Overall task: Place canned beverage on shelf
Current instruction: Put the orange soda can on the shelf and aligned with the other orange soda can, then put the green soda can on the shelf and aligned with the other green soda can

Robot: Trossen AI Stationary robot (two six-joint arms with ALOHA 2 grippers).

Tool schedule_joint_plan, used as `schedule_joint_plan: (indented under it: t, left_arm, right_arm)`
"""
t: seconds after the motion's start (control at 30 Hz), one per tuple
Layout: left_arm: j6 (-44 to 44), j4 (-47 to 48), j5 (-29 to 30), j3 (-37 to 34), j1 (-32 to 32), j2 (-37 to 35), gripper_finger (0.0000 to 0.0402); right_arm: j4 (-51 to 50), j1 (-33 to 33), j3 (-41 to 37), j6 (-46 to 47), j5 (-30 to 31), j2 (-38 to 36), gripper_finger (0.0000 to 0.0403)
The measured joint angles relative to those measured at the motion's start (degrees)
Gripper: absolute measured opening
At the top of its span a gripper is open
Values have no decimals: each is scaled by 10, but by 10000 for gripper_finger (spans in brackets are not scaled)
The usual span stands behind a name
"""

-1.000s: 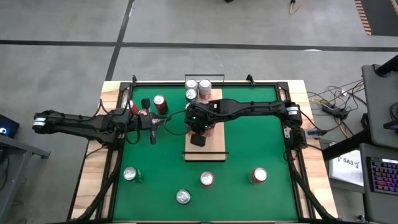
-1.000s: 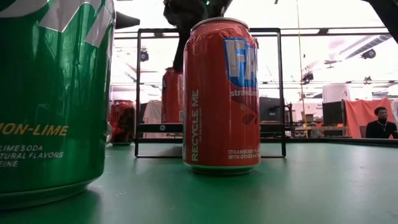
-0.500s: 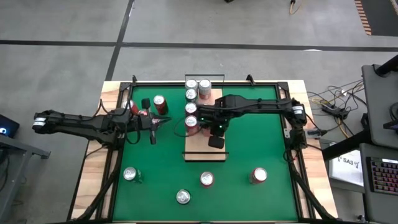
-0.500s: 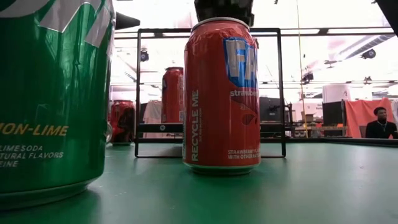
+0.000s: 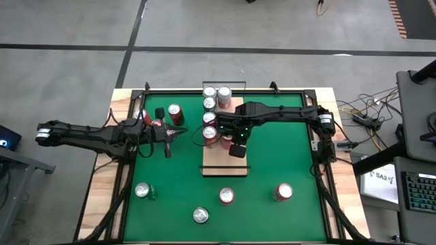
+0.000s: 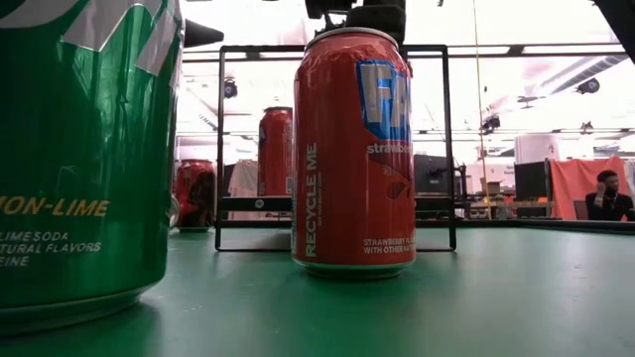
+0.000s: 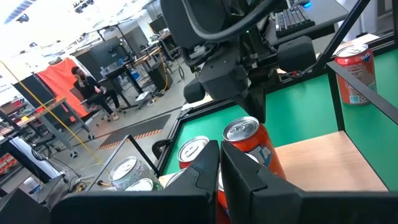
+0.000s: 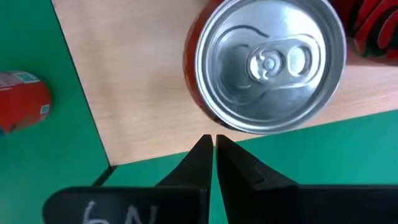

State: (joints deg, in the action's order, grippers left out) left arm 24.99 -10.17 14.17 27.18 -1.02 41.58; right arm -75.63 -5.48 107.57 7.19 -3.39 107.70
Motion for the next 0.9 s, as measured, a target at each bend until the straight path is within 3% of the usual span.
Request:
schedule_joint_plan:
  t: [0.47,0.9]
  left_arm:
    - [0,-1,0,0,0,0,0]
    - [0,-1,0,0,0,0,0]
  right_arm:
    - [28,-2,0,13,29,0,12]
    - [17,2,0,35,-42,-7,12]
